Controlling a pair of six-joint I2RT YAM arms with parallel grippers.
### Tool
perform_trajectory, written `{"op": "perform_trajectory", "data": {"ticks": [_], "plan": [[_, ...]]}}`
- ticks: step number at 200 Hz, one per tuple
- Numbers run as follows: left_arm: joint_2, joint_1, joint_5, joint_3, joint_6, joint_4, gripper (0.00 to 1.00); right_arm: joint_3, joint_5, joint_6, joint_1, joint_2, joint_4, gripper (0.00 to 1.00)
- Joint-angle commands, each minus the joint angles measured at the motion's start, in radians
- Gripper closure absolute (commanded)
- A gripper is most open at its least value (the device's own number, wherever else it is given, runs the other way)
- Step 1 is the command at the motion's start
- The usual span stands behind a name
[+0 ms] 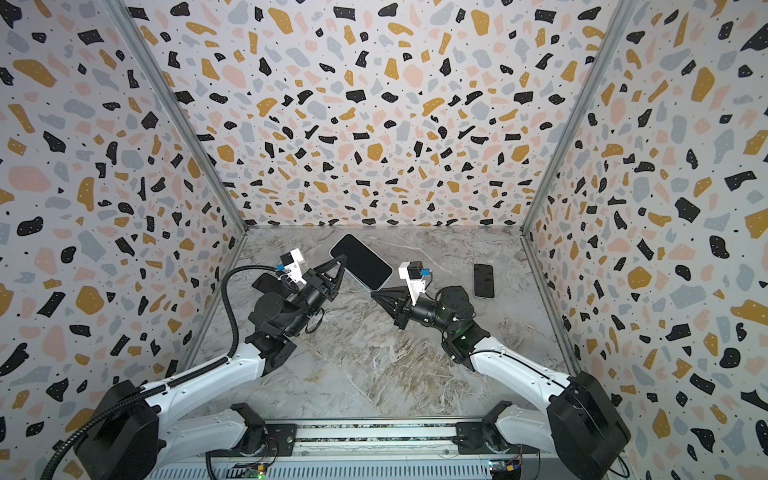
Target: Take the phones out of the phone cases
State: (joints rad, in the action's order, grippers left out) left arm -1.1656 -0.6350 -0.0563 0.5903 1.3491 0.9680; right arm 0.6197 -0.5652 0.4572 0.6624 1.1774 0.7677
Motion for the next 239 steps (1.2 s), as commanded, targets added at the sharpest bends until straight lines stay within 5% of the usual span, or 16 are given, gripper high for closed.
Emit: {"op": "perform_trajectory", "data": {"ticks": [1, 25, 84, 130, 162, 239], "plan": [[-0.002, -0.014, -0.104, 0.036, 0.002, 0.085, 1.0, 0.032, 0.068, -0.054, 0.0, -0.029, -0.046, 1.0], [0.011, 0.005, -0.121, 0.036, -0.033, 0.076, 1.0, 0.042, 0.05, -0.065, -0.026, -0.077, -0.205, 0.64], [-0.055, 0.063, -0.289, 0.105, -0.118, 0.135, 1.0, -0.038, -0.154, 0.106, -0.291, -0.291, -0.339, 0.14], [-0.236, 0.063, -0.436, 0.151, 0.035, 0.524, 1.0, -0.102, -0.35, 0.425, -0.419, -0.275, -0.002, 0.11], [-0.275, 0.06, -0.44, 0.15, 0.05, 0.589, 1.0, -0.133, -0.394, 0.559, -0.428, -0.238, 0.202, 0.14], [-0.331, 0.017, -0.438, 0.159, 0.037, 0.609, 1.0, -0.15, -0.379, 0.635, -0.385, -0.21, 0.334, 0.2]]}}
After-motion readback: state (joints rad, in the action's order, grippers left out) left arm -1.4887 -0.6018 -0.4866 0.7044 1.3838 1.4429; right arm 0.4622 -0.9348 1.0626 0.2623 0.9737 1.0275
